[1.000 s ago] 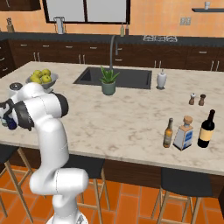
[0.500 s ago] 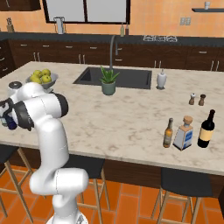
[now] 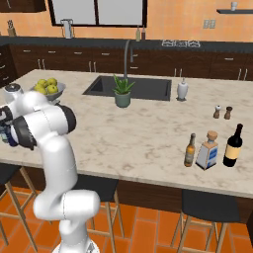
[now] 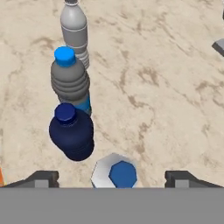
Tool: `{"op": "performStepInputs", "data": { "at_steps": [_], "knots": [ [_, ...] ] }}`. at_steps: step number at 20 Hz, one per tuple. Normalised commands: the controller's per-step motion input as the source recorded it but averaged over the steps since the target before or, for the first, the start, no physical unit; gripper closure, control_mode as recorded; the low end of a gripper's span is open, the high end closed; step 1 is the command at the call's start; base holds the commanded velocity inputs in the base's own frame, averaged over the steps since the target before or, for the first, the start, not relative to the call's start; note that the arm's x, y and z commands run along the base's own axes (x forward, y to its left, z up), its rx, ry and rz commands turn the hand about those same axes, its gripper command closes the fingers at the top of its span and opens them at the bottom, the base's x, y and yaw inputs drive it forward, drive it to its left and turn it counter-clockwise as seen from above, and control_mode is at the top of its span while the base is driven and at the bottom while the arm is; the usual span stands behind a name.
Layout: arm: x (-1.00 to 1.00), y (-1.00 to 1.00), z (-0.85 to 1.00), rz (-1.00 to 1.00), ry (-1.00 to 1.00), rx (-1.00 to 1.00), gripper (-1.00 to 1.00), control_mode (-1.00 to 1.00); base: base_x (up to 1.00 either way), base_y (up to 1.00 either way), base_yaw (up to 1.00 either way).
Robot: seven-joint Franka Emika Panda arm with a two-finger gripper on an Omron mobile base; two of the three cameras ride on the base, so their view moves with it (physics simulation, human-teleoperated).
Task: Move the plastic bottles in the middle to the plastics group, and the glass bottles in the middle to the glass group.
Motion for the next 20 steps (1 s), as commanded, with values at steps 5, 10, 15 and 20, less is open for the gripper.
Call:
{"op": "performStepInputs", "data": {
  "at_steps": [5,10,15,20],
  "knots": [
    [0.00,-0.20,0.60,-0.03,0.00,0.00,-1.00,-1.00,0.00,0.00,0.00],
    [-0.15,-0.68,0.36,-0.16,0.02,0.02,-1.00,-1.00,0.00,0.00,0.00],
    [-0.58,-0.93,0.03,-0.24,0.01,0.09,-1.00,-1.00,0.00,0.00,0.00],
    [-0.81,-0.95,0.00,-0.26,0.00,0.10,-1.00,-1.00,0.00,0.00,0.00]
  ]
}}
